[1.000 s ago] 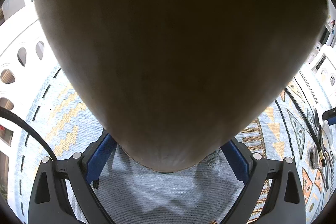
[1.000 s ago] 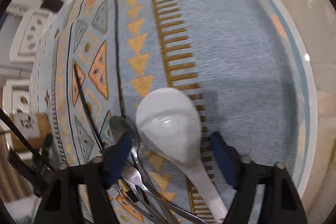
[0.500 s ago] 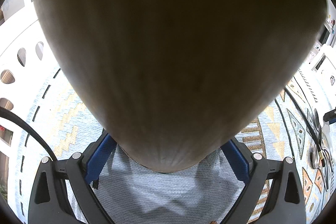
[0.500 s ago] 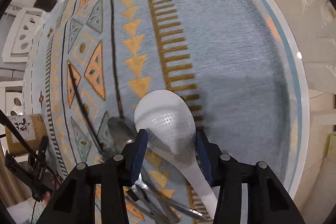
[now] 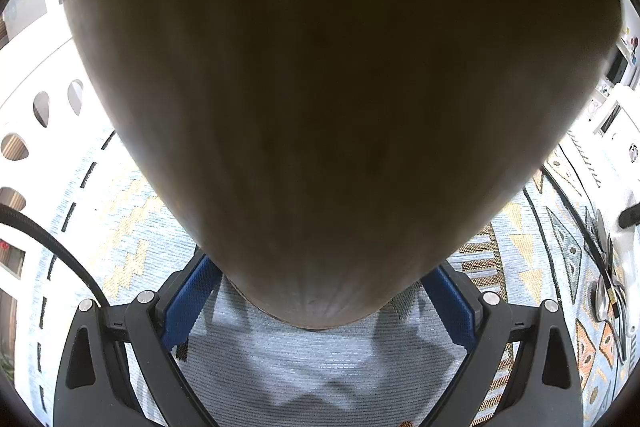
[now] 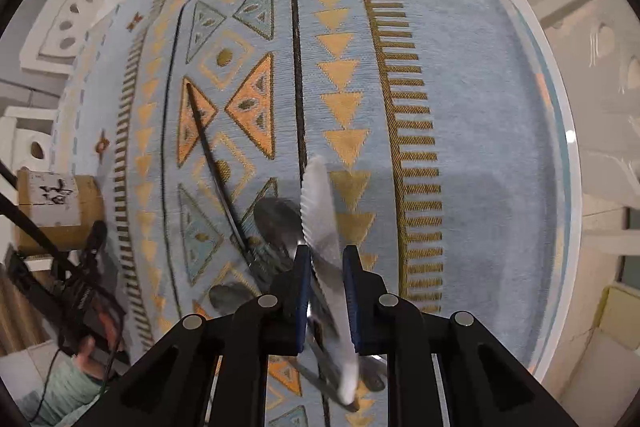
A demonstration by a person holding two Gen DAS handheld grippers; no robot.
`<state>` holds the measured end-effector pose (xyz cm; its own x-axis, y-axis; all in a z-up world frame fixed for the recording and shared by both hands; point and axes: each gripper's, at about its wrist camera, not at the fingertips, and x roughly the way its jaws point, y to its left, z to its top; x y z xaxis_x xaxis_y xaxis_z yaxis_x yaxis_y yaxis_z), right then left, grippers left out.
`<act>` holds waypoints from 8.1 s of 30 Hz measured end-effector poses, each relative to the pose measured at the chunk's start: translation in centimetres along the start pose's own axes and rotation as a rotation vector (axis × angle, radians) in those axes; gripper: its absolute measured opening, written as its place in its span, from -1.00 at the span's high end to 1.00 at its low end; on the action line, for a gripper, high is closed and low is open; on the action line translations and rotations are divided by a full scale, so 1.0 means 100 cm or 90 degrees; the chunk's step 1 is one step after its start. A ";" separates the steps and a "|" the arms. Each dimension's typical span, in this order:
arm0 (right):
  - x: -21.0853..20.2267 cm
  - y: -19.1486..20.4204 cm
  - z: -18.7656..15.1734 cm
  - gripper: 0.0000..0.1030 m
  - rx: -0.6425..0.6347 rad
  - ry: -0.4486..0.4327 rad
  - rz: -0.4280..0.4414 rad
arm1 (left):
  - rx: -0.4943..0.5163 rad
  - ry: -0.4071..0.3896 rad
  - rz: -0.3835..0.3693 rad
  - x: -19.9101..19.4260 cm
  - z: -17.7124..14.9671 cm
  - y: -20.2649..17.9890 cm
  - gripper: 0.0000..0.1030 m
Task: Organize utensils
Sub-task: 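Lift the white spoon with the right gripper over the wooden holder, then lower the white spoon into the holder and open the right gripper, then move the open right gripper down to the cutlery row, then close the right gripper on a black chopstick, then lift the chopstick with the right gripper over the wooden holder, then lower the chopstick into the holder and open the right gripper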
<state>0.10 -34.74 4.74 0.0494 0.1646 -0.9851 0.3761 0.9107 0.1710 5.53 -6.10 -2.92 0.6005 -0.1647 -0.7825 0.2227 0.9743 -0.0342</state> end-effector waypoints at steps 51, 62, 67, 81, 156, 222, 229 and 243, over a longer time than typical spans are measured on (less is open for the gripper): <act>-0.155 0.308 -0.038 0.84 -0.264 -0.607 0.157 | 0.002 0.001 0.002 0.002 0.001 -0.003 -0.91; -0.130 0.314 -0.032 0.84 -0.253 -0.603 0.137 | 0.002 0.001 0.001 0.002 0.001 -0.005 -0.93; -0.123 0.314 -0.033 0.84 -0.259 -0.593 0.133 | 0.002 0.001 0.001 0.002 0.001 -0.006 -0.92; -0.119 0.313 -0.045 0.84 -0.263 -0.575 0.121 | 0.002 0.001 0.001 0.004 0.002 -0.007 -0.93; 0.024 0.089 -0.068 0.85 -0.041 -0.088 -0.005 | 0.001 0.001 0.002 0.004 0.003 -0.007 -0.94; -0.242 0.167 -0.020 0.92 -0.120 -0.489 0.487 | 0.000 0.001 0.002 0.004 0.003 -0.007 -0.94; -0.222 0.216 -0.020 0.92 -0.183 -0.430 0.521 | 0.000 0.001 0.002 0.005 0.003 -0.007 -0.94; -0.150 0.246 -0.007 0.92 -0.189 -0.310 0.453 | 0.000 0.001 0.002 0.004 0.003 -0.007 -0.95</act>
<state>7.95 -14.49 23.69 0.5893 0.6085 -0.5315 -0.1428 0.7260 0.6727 5.84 -6.87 -3.06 0.5997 -0.1614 -0.7838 0.2208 0.9748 -0.0318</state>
